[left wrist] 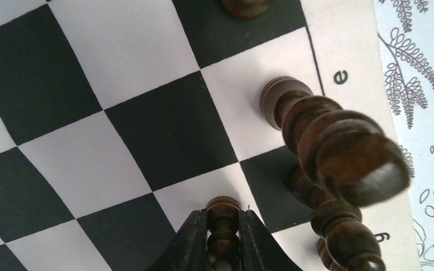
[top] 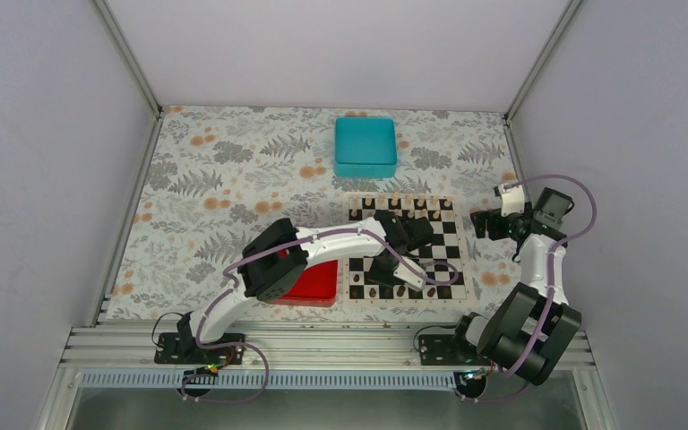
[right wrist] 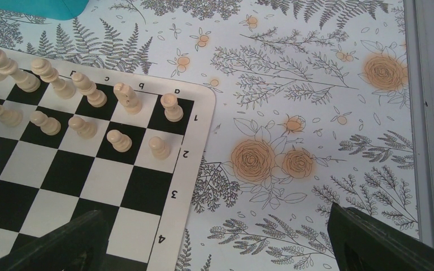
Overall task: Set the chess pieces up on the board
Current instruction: Place the chess piece on the chessboard.
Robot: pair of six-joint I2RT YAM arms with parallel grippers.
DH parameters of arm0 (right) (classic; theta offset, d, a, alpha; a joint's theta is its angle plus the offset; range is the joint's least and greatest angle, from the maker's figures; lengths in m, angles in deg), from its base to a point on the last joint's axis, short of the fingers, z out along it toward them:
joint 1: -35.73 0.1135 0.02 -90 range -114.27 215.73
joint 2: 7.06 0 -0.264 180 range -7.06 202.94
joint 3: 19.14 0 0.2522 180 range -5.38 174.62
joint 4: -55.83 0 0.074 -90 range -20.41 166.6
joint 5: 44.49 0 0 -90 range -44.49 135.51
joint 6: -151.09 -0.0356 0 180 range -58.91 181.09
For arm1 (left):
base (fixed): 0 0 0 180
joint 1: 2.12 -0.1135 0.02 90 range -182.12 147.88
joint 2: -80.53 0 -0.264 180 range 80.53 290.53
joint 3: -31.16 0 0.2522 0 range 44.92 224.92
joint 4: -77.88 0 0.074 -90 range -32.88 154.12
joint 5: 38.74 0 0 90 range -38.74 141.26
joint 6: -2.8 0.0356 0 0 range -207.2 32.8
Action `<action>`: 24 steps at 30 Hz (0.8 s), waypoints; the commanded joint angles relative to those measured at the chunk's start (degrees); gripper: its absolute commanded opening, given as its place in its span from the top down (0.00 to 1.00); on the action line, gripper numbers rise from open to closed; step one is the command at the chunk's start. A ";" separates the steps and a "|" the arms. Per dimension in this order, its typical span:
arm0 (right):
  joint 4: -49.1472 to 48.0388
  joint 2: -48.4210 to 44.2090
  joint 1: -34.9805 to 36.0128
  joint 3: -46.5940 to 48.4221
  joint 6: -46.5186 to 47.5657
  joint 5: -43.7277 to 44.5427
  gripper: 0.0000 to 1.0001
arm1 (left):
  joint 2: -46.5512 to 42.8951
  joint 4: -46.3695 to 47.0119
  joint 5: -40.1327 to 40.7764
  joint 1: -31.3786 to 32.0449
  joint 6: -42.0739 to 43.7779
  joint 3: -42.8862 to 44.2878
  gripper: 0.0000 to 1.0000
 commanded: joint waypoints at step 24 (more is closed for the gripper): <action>0.48 0.50 -0.63 1.71 0.83 -1.68 0.00 | -11.57 0.41 9.68 -0.47 -0.67 -3.75 0.65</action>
